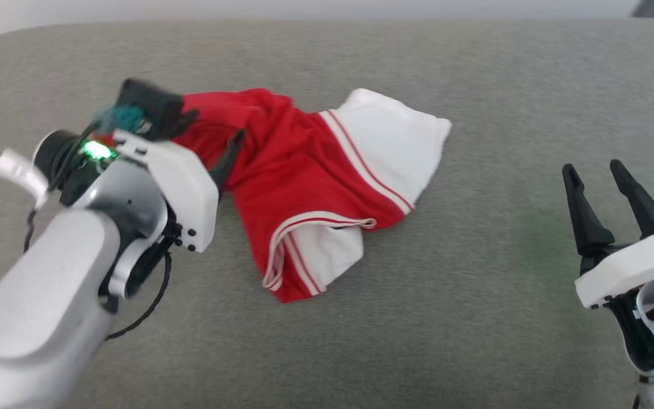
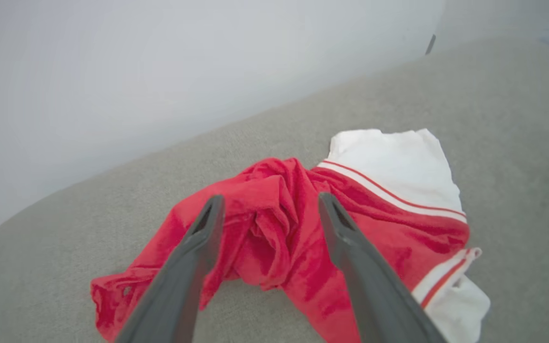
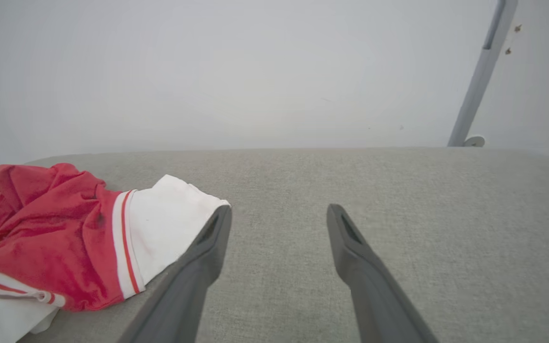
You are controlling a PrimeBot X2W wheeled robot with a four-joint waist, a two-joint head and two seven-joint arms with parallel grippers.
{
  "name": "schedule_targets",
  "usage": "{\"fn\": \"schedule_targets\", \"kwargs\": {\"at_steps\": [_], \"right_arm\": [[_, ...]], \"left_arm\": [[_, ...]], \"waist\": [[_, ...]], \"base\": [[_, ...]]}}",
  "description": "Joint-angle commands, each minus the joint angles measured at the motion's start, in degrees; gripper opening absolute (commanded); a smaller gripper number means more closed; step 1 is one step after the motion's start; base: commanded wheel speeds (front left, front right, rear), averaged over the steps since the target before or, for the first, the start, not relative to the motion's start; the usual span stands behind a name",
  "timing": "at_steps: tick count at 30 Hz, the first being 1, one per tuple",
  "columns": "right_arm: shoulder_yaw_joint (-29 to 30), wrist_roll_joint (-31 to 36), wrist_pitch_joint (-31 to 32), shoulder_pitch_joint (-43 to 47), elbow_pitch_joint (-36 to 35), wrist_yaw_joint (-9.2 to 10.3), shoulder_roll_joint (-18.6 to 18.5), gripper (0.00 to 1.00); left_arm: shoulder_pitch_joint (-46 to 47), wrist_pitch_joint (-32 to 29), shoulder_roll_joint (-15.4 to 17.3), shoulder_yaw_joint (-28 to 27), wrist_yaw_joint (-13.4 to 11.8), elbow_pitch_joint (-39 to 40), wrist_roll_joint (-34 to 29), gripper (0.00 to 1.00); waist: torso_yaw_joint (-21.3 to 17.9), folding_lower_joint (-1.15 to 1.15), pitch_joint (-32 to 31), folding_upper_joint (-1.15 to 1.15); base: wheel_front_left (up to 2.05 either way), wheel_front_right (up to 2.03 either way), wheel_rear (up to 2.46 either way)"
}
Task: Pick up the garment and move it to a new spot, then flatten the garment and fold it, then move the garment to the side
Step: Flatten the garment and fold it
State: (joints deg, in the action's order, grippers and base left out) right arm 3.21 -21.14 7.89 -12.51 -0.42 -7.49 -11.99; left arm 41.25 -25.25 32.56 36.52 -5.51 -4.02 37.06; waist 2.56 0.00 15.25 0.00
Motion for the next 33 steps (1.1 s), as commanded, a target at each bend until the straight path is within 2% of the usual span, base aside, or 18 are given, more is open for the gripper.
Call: {"fn": "schedule_targets", "kwargs": {"at_steps": [1,9,13,19,22,26,33], "right_arm": [[-0.6,0.1,0.8,-1.0,-0.2,0.01,-0.8,1.0],[-3.0,-0.1,4.3,-3.5,1.6,0.01,-4.3,1.0],[-4.8,0.0,6.4,-5.5,3.3,0.01,-6.8,1.0],[-7.7,-0.9,9.2,-8.8,6.9,0.01,-10.3,1.0],[-10.1,-0.1,11.2,-11.5,9.8,0.03,-13.8,1.0],[-12.8,-1.8,14.3,-15.6,14.2,0.02,-16.2,1.0],[-19.6,-6.2,23.2,-22.5,23.8,0.01,-20.9,1.0]], "left_arm": [[-2.0,3.5,0.0,-1.0,-1.3,1.2,-1.3,1.0],[-13.0,20.6,-1.2,-5.1,-7.5,3.9,-3.1,1.0],[-17.9,27.6,-2.7,-6.8,-9.2,3.7,-2.2,1.0],[-21.9,35.0,-4.8,-7.8,-9.7,3.3,-1.9,1.0],[-23.6,37.6,-6.5,-7.8,-9.5,2.4,-1.5,1.0],[-25.5,39.5,-9.6,-8.6,-9.2,0.9,-0.4,1.0],[-28.1,40.5,-15.3,-10.6,-7.1,-1.0,-1.2,1.0]], "waist": [[2.0,0.0,-0.5,0.0],[8.3,0.0,-1.3,0.0],[11.5,0.0,-1.3,0.0],[15.5,0.0,-0.7,0.0],[17.9,0.0,0.0,0.0],[20.6,0.0,0.9,0.0],[24.9,0.0,2.3,0.0]], "base": [[0.0,0.0,0.0],[0.0,0.0,0.0],[0.0,0.0,0.0],[0.0,0.0,0.0],[0.0,0.0,0.0],[0.0,0.0,0.0],[0.0,0.0,0.0]]}}
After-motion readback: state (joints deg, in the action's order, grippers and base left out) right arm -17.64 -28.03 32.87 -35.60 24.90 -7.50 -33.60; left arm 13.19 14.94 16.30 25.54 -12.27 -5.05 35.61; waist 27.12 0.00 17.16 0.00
